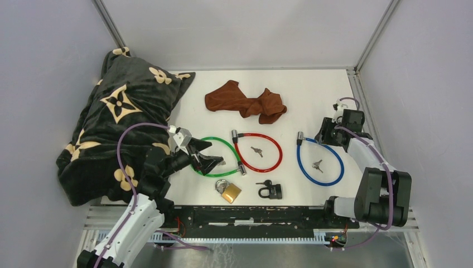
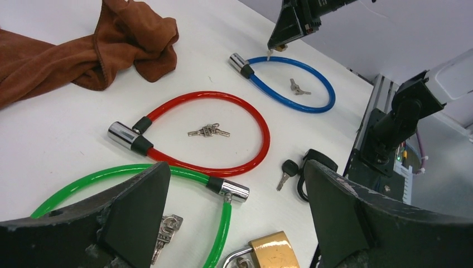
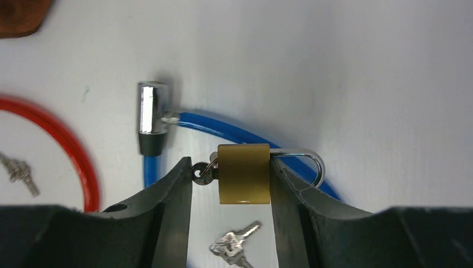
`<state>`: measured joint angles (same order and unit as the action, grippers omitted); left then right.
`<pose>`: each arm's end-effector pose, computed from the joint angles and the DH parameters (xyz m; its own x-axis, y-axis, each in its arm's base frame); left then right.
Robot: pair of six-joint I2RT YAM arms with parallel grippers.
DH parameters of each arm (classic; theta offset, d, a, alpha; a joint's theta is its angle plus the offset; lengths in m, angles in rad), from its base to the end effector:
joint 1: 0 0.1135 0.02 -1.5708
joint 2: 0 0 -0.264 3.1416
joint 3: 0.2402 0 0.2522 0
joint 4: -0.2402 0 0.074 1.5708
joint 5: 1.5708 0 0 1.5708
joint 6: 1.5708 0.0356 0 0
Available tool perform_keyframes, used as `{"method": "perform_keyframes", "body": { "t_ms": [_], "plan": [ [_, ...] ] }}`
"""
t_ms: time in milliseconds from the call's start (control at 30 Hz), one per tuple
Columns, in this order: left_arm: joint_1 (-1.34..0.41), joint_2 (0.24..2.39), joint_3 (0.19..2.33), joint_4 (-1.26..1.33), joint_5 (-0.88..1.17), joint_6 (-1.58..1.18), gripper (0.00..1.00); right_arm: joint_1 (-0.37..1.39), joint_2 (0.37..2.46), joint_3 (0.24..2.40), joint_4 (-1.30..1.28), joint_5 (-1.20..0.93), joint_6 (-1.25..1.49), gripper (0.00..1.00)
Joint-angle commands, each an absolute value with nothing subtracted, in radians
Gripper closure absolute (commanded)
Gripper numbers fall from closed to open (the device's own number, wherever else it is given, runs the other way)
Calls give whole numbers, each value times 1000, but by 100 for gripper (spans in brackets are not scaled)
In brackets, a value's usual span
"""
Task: Lock with the key
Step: Pick up the lock from the center of the board.
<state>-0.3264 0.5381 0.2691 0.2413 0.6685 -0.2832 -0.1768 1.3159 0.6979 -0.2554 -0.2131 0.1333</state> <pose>0.1324 -0.0681 0.2387 -0.2595 -0.1437 -0.9550 0.7978 0.5254 -0.2958 0.2550 -0.0379 0.1925 -0.7428 0.2647 -0.6150 0.1382 0.9594 0.2460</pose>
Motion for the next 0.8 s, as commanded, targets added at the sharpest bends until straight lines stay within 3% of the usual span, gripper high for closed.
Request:
{"method": "perform_keyframes", "body": {
  "t_ms": [0,167,367,633,767],
  "plan": [
    [-323,554,307,264,751,-148,6,-53,1256,798,-283,-351,127,100],
    [-327,591,408,127,863,141,9,206,1228,875,-303,-607,94,100],
    [-334,652,535,-112,943,541,10,528,1230,928,-223,-718,123,100],
    [-418,706,660,-285,991,888,4,767,1222,981,-131,-870,59,100],
    [-563,711,731,-449,942,1107,9,837,1241,999,-147,-879,8,100]
  ]
}}
